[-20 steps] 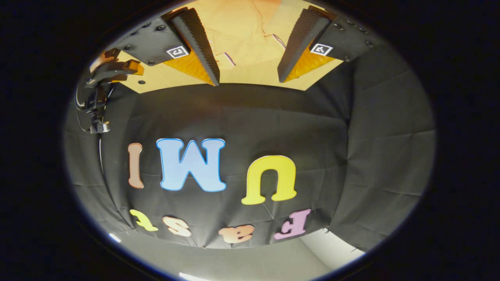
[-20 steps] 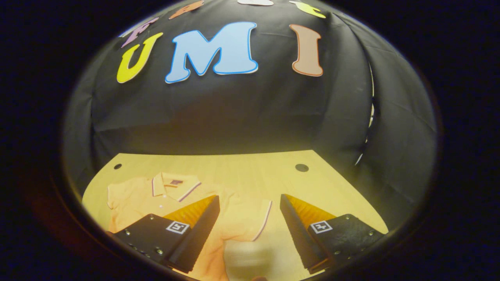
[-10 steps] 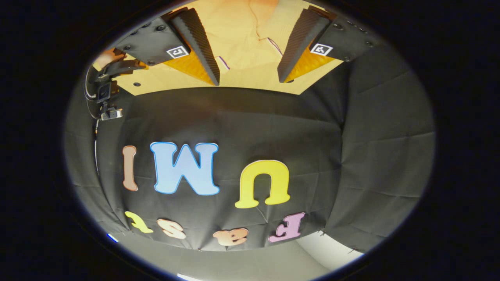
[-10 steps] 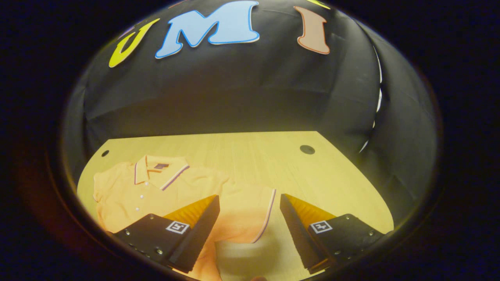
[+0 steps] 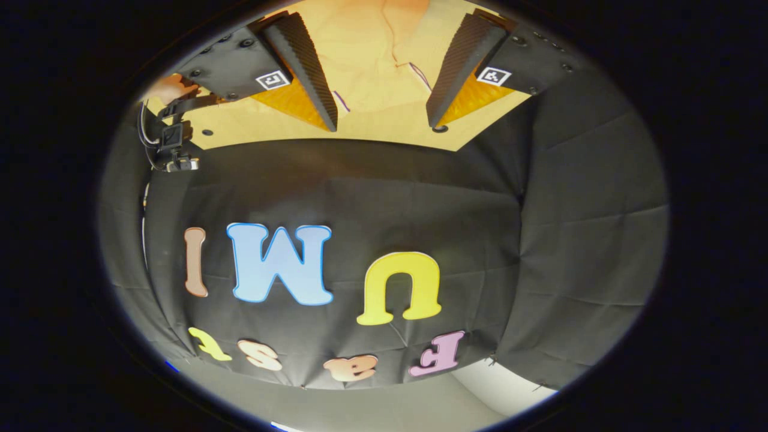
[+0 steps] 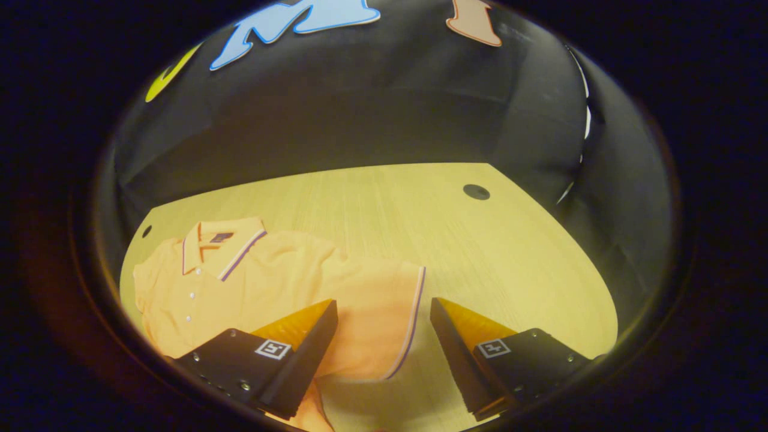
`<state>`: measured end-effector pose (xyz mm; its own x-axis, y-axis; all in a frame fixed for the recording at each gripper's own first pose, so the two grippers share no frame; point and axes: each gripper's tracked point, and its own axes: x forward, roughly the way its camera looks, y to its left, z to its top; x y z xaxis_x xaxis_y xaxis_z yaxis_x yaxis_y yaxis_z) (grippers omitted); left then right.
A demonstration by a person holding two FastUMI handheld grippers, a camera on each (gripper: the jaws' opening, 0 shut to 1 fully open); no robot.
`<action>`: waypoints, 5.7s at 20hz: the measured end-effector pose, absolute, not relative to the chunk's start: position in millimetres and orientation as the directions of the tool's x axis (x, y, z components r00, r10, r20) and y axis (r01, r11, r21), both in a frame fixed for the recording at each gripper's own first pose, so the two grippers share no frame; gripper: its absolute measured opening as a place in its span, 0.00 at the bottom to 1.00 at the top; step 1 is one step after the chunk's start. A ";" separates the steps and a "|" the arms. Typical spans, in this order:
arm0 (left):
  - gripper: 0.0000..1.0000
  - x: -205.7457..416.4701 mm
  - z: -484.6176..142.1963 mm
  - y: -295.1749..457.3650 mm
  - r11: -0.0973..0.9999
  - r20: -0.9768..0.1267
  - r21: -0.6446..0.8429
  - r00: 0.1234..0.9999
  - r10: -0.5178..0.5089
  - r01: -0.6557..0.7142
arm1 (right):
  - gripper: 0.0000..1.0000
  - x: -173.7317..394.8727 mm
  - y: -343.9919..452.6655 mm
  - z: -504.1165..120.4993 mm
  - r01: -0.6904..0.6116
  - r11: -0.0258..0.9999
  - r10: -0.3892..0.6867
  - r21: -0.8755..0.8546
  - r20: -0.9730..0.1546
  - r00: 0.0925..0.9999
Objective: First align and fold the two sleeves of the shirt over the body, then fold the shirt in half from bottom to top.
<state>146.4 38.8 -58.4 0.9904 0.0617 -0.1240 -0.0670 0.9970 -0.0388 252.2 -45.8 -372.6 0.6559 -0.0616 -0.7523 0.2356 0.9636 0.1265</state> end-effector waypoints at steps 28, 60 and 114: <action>0.97 145.4 -67.8 36.6 0.995 -0.138 -0.032 0.986 0.093 -0.098 | 0.06 262.1 -38.5 -363.7 0.194 0.968 -0.019 0.159 -0.726 0.688; 0.97 176.4 -92.1 83.9 0.998 -0.142 -0.064 0.990 -0.005 -0.005 | 0.44 246.1 68.0 -309.4 -0.064 0.991 0.126 0.114 -0.696 0.707; 0.16 393.4 -369.1 148.0 0.998 -0.564 0.071 0.824 0.043 -0.004 | 0.95 58.3 76.8 -131.7 0.155 0.977 -0.051 0.145 -0.549 0.834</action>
<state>393.4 148.0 -369.1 0.8244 0.0431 -0.5644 -0.0039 0.9975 0.0705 58.3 76.8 -131.7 0.8341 -0.0513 -0.5493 0.1554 0.9772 0.1447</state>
